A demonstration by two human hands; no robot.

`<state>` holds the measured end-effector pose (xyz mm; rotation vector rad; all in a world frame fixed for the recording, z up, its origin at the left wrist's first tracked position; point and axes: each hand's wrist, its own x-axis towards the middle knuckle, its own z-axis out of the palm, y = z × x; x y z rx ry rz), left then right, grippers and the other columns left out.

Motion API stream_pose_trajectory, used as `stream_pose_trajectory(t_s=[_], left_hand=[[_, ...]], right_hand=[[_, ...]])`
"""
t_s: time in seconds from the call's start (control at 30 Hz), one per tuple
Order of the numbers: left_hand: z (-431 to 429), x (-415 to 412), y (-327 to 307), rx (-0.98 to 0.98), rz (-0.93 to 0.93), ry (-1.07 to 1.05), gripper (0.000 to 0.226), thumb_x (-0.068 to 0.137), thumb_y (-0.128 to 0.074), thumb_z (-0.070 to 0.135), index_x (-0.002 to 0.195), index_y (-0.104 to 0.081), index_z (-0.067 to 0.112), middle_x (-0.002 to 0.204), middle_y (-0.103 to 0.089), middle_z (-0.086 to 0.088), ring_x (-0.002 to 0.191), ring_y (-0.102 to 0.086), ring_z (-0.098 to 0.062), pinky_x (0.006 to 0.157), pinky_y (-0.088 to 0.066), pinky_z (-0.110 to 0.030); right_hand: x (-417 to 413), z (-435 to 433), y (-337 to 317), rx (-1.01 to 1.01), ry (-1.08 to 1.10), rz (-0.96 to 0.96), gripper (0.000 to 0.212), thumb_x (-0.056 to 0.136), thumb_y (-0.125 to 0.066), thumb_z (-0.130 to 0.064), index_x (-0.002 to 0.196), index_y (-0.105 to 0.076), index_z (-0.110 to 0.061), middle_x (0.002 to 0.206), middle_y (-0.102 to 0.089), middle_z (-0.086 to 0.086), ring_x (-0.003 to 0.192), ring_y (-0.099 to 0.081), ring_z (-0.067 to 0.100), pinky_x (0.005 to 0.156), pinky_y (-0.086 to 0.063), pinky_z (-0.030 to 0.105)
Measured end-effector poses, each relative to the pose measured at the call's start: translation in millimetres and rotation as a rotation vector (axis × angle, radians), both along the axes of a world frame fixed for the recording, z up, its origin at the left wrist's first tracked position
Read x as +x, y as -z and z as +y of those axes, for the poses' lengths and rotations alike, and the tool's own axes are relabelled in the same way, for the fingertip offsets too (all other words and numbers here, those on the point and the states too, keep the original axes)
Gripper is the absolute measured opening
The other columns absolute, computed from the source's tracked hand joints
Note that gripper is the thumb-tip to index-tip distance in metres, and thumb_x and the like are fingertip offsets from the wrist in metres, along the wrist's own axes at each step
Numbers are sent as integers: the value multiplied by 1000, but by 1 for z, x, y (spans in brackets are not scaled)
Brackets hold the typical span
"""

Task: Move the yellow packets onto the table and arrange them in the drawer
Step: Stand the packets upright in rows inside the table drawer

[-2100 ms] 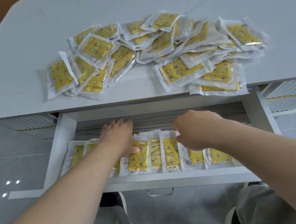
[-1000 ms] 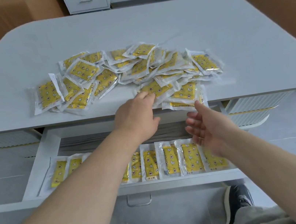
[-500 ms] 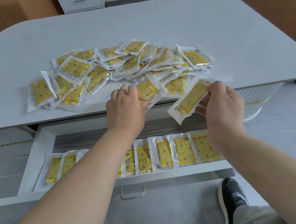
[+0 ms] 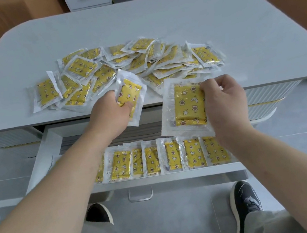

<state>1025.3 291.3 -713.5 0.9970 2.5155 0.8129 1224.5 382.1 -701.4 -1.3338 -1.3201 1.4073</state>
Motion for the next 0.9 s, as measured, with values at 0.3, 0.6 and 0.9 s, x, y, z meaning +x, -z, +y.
stream_pose_trajectory(t_s=[0.3,0.6,0.9], left_hand=[[-36,-28,-18,-146,-107,17,37,81,-82,26,75,-49,10,72,-47,-3,65,-46,-23,52,-31,-32],[-70,-67,-7,-298,-18,-48,53,92,-70,41,135,-59,11,134,-61,-9,114,-59,-28,88,-46,-34],[-92,-94,16,-454,-62,-59,47,90,-73,38,120,-64,4,116,-66,-12,106,-62,-31,85,-50,-35]], right_hand=[[-24,-10,14,-91,-670,4,35,87,-74,-2,109,-54,-20,79,-74,12,64,-69,28,52,-57,35],[-69,-25,77,75,-877,-707,20,86,-67,-3,96,-73,-19,79,-54,-9,68,-58,14,57,-52,28],[-120,-47,114,35,-971,-799,32,85,-64,2,105,-68,-22,91,-62,0,73,-61,16,54,-50,22]])
